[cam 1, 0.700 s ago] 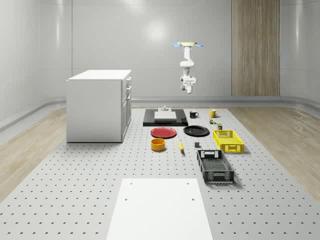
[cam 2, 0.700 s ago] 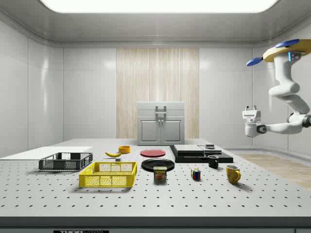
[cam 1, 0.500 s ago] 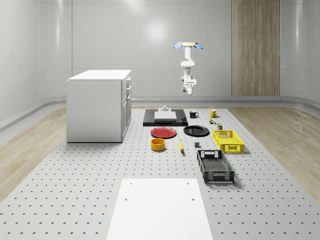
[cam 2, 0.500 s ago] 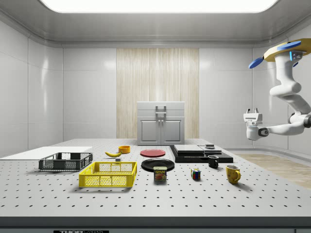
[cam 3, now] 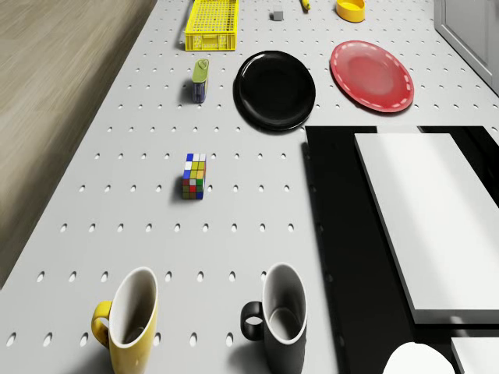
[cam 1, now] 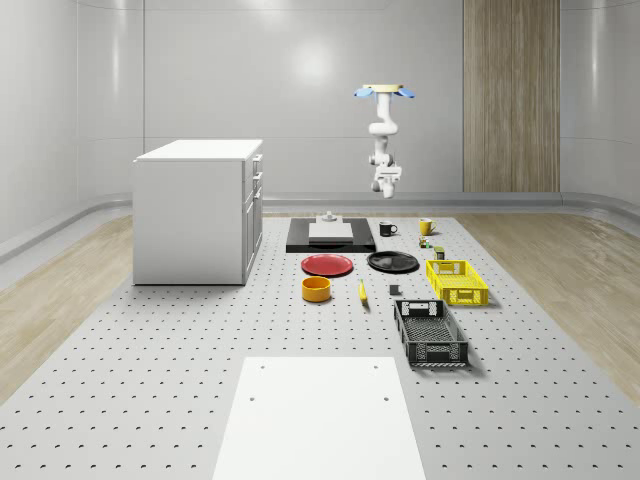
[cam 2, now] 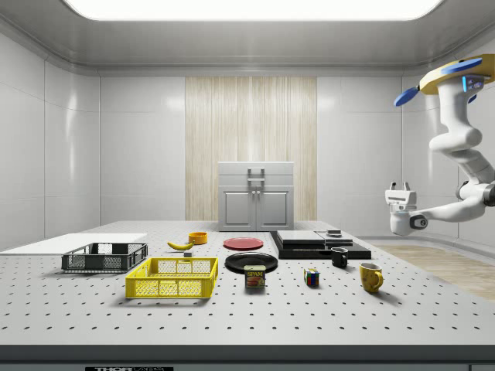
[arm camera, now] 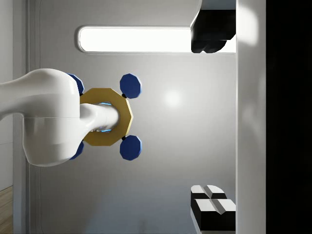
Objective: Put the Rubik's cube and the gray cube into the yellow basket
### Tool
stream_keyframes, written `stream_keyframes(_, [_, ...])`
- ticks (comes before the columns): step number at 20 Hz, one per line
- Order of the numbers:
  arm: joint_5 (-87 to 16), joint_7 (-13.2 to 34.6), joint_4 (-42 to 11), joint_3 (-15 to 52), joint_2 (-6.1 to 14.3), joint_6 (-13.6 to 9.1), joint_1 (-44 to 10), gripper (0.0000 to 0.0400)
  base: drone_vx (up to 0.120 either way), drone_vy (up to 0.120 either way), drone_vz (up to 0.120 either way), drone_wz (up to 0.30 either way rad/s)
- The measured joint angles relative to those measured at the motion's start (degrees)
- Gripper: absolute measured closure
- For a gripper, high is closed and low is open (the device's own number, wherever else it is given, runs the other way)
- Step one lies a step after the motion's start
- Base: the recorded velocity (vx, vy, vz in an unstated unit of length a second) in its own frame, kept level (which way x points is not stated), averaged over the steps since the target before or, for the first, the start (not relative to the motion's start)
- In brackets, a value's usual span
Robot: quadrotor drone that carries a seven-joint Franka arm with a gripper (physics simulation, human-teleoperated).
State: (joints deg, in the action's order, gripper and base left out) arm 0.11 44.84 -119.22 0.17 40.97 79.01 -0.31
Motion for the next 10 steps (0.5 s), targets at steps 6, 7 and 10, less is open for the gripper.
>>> stream_keyframes(6, [0.02, -0.03, 1.81, 0.04, -0.65, -0.89, -0.06, 0.0, 0.12, 0.12, 0.0, 0.0])
stream_keyframes(7, [0.02, -0.03, 1.93, 0.04, -0.68, -0.94, -0.07, 0.0, 0.12, 0.12, 0.0, 0.0])
stream_keyframes(10, [0.03, -0.04, 2.13, 0.06, -0.71, -0.97, -0.1, 0.0, 0.12, 0.12, 0.0, 0.0])
